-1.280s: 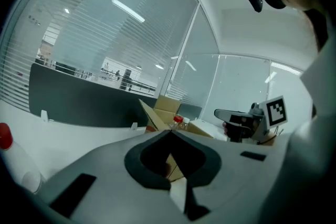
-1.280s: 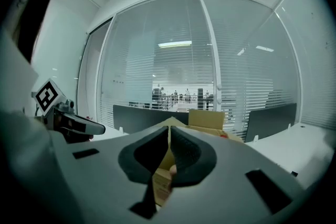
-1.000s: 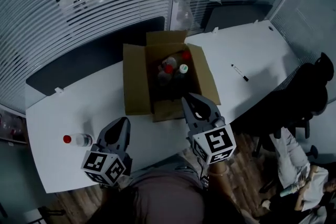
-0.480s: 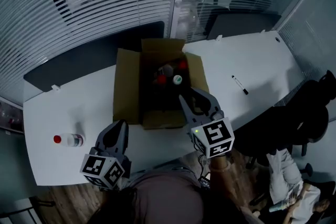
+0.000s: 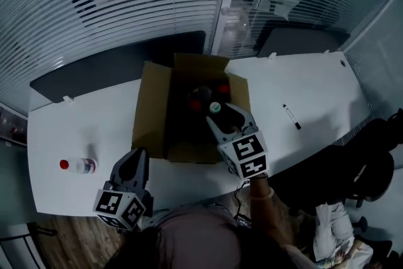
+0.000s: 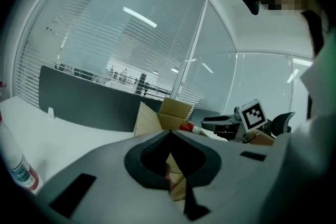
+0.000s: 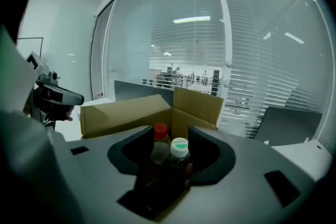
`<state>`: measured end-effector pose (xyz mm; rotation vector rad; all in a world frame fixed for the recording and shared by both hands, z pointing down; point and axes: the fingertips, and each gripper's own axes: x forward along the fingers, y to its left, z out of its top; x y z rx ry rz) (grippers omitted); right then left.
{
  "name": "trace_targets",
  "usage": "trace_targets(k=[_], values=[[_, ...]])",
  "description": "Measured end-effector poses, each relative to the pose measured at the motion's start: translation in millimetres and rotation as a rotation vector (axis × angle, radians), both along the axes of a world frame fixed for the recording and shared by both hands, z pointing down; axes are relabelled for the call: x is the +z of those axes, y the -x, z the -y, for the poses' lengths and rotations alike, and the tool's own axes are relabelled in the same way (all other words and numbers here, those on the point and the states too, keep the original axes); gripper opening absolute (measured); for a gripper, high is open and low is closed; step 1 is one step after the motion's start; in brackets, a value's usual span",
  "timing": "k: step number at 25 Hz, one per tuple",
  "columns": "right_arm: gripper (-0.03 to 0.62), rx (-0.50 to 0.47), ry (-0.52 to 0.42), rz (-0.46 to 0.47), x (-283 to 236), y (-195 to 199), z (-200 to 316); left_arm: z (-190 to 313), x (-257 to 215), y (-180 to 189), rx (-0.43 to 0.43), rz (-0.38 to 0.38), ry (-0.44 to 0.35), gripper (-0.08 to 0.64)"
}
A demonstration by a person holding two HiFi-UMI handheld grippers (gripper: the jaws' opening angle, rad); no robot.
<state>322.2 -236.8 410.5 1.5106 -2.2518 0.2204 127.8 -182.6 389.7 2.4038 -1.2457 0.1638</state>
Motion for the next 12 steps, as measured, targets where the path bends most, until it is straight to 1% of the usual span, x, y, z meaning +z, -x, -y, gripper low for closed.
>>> trace_targets(k=[2,6,12], values=[[0.196,-0.01,0.033,-0.009,10.3,-0.6,8.1,1.8,2.4,0.4,-0.013,0.004,0.007,0.009],[0.209,-0.023,0.09,-0.063,30.3,-5.8,22.1,5.8,6.3,-0.4,-0.022,0.015,0.02,0.009],[0.218,-0.034,0.191,-0.077,48.9,-5.1,30.7,14.1,13.1,-3.4,-0.015,0.029,0.032,0.009]])
